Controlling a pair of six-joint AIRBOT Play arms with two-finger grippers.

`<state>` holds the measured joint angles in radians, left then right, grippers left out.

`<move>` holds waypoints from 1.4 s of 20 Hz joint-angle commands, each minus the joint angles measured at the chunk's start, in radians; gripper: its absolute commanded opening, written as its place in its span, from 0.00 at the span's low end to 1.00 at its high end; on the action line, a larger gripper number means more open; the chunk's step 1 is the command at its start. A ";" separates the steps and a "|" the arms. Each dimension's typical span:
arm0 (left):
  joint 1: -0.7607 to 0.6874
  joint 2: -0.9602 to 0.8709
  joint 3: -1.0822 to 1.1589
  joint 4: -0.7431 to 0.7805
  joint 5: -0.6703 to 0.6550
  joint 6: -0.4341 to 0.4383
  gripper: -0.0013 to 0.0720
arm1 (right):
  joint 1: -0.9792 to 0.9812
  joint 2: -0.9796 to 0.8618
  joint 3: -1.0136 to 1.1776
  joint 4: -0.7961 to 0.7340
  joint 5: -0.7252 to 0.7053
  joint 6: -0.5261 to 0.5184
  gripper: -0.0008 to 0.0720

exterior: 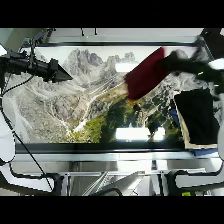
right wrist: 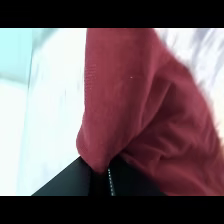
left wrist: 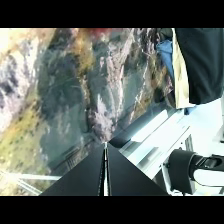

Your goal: Fold the shirts.

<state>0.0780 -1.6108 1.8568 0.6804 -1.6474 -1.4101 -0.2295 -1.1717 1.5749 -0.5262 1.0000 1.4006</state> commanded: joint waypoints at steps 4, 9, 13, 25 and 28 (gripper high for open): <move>0.000 0.000 0.000 0.001 -0.011 -0.001 0.03 | -0.258 0.262 0.063 -0.540 0.212 0.444 0.03; -0.001 0.000 0.000 0.000 -0.010 -0.001 0.03 | -0.358 0.536 -0.172 -0.943 0.394 0.511 0.03; -0.001 0.000 0.000 0.000 -0.010 -0.001 0.03 | -0.399 0.699 -0.452 -0.993 0.423 0.473 0.03; 0.000 0.000 0.000 0.000 -0.019 -0.002 0.03 | -0.399 0.716 -0.558 -0.933 0.361 0.389 0.91; -0.001 0.011 0.000 0.001 -0.005 -0.008 0.03 | -0.398 0.716 -0.558 -0.717 0.358 0.268 0.19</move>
<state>0.0776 -1.6085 1.8568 0.6811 -1.6604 -1.4132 -0.6289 -0.4561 1.0145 -1.4143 1.3666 1.7626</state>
